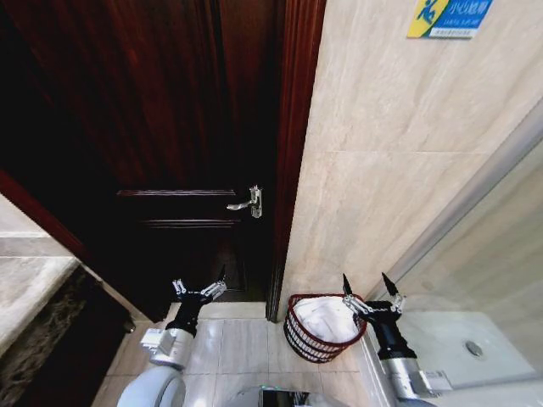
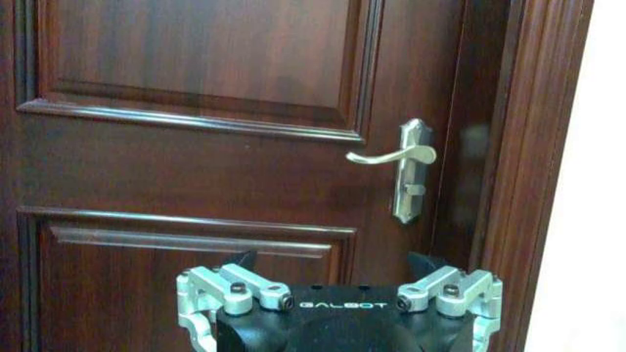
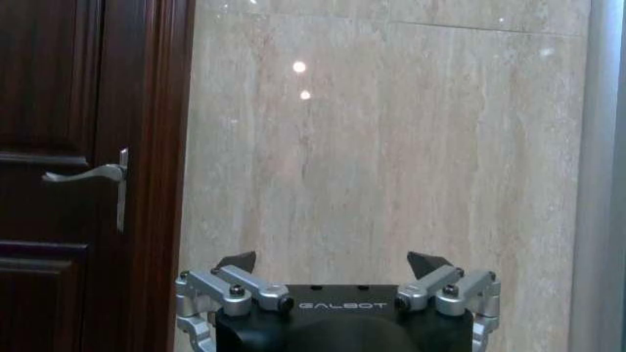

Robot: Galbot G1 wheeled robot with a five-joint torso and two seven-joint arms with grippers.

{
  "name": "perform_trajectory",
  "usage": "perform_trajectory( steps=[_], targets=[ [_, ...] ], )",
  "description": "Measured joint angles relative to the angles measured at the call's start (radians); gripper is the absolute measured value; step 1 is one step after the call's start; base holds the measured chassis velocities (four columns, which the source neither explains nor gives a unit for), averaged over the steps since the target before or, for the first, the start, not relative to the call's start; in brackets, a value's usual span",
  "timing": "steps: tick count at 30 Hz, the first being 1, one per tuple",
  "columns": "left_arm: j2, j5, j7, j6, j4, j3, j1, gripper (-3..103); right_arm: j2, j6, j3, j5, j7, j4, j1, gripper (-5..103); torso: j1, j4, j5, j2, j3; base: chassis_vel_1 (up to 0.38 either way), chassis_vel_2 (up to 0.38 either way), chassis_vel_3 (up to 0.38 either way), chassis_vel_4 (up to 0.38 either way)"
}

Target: Discard the used towel into the hamper.

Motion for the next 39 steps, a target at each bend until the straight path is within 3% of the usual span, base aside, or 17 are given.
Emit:
perform_trajectory(
  steps=[24,39],
  targets=[
    [0.0,0.0,0.0,0.0,0.0,0.0,0.0,100,0.0,0.0,0.0,0.0,0.0,0.0,0.0,100,0.058,0.0,0.0,0.127,0.069,0.0,0.0,0.0,0.0],
    [0.0,0.0,0.0,0.0,0.0,0.0,0.0,100,0.0,0.0,0.0,0.0,0.0,0.0,0.0,100,0.058,0.0,0.0,0.127,0.07,0.0,0.0,0.0,0.0]
  ],
)
